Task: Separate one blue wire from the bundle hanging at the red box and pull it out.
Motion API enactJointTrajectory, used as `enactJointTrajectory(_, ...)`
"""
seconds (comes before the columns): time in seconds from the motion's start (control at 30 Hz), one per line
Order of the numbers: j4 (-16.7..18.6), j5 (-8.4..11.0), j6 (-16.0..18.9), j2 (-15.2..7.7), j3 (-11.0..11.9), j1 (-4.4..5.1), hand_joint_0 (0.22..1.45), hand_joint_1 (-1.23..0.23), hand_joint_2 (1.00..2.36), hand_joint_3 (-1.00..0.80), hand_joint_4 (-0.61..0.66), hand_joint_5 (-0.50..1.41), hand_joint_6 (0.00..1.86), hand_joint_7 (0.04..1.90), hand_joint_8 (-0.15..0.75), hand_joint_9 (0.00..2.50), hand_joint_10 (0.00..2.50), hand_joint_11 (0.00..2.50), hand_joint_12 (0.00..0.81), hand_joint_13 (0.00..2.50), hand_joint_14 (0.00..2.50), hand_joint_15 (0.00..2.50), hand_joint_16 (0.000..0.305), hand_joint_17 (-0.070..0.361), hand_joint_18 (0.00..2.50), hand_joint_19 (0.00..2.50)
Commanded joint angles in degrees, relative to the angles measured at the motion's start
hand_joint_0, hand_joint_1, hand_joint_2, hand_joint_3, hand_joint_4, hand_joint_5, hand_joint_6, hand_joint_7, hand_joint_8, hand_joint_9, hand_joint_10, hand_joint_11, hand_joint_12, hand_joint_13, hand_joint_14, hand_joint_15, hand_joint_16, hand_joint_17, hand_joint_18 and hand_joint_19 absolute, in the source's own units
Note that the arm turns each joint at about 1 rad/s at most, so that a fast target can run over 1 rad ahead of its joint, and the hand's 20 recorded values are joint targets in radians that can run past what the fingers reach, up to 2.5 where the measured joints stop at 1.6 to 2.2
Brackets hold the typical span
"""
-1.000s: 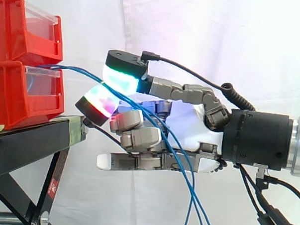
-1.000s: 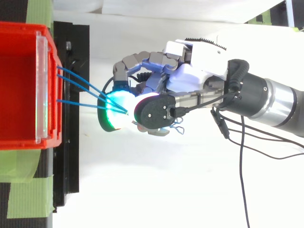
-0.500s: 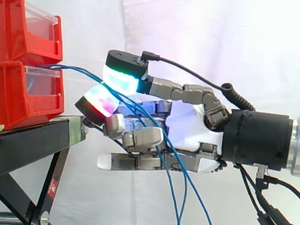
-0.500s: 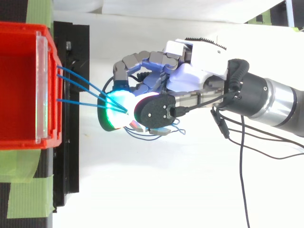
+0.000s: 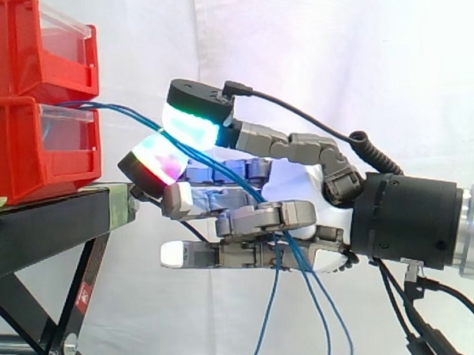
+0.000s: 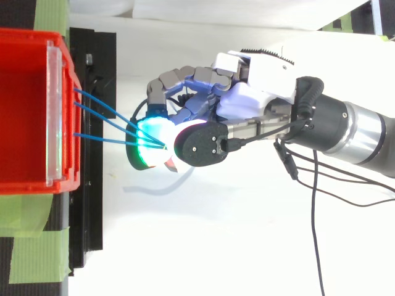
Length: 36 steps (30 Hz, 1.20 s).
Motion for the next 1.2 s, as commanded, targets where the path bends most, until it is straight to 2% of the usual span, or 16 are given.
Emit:
enactJointTrajectory(0.0,0.00,0.00,-0.01,0.00,0.00,0.00,0.64,-0.70,1.03,-0.09,0.17,-0.20,0.81,1.10,0.337,0.94,0.01,1.37,0.305,1.27,1.96,0.74,0.050,0.113,0.71,0.80)
enactJointTrajectory(0.17,0.00,0.00,0.07,0.00,0.00,-0.09,0.65,-0.70,1.03,-0.09,0.18,-0.20,0.81,1.09,0.333,0.96,0.01,1.39,0.303,1.24,2.05,0.74,0.049,0.110,0.79,0.95)
enactJointTrajectory(0.47,0.00,-0.09,-0.54,0.00,0.00,-0.18,0.65,-0.70,1.03,-0.09,0.18,-0.20,0.81,1.10,0.328,0.98,0.01,1.39,0.307,1.23,2.08,0.74,0.049,0.111,0.79,0.93)
enactJointTrajectory(0.5,-0.35,-0.70,-5.11,0.26,0.00,-0.35,0.65,-0.70,1.03,-0.09,0.17,-0.20,0.81,1.09,0.330,0.98,0.01,1.40,0.305,1.23,2.07,0.76,0.050,0.111,0.79,0.93)
enactJointTrajectory(0.57,-0.35,-0.79,-7.05,0.70,0.00,-0.44,0.65,-0.70,1.03,-0.09,0.17,-0.20,0.81,1.08,0.329,0.97,0.01,1.40,0.303,1.23,2.06,0.74,0.049,0.110,0.78,0.93)
enactJointTrajectory(0.6,-0.44,-0.97,-9.86,1.67,0.00,-0.61,0.65,-0.70,1.03,-0.09,0.17,-0.20,0.81,1.09,0.334,0.98,0.01,1.39,0.303,1.23,2.06,0.74,0.049,0.111,0.78,0.93)
enactJointTrajectory(0.67,-0.70,-0.97,-12.06,2.37,0.00,-0.79,0.65,-0.70,1.03,-0.10,0.17,-0.20,0.81,1.09,0.330,0.98,0.01,1.38,0.304,1.23,2.04,0.76,0.049,0.111,0.78,0.92)
enactJointTrajectory(0.77,-2.64,-1.49,-17.42,4.57,0.00,-1.41,0.65,-0.70,1.03,-0.09,0.17,-0.20,0.81,1.09,0.329,0.97,0.01,1.39,0.311,1.23,2.03,0.76,0.050,0.111,0.77,0.91)
enactJointTrajectory(0.83,-3.25,-1.76,-18.12,4.92,0.00,-1.49,0.65,-0.70,1.03,-0.10,0.17,-0.20,0.81,1.09,0.329,0.97,0.01,1.38,0.305,1.23,2.02,0.76,0.049,0.111,0.77,0.92)
enactJointTrajectory(1.0,-9.23,-4.39,-21.90,7.38,0.00,-2.37,0.65,-0.70,1.03,-0.09,0.17,-0.20,0.81,1.10,0.330,0.97,0.01,1.38,0.306,1.23,2.00,0.78,0.050,0.112,0.76,0.91)
enactJointTrajectory(1.17,-11.08,-4.39,-22.25,8.26,0.00,-2.72,0.65,-0.71,1.03,-0.09,0.17,-0.20,0.80,1.09,0.329,0.99,0.01,1.47,0.313,1.23,1.99,0.77,0.050,0.112,0.76,0.90)
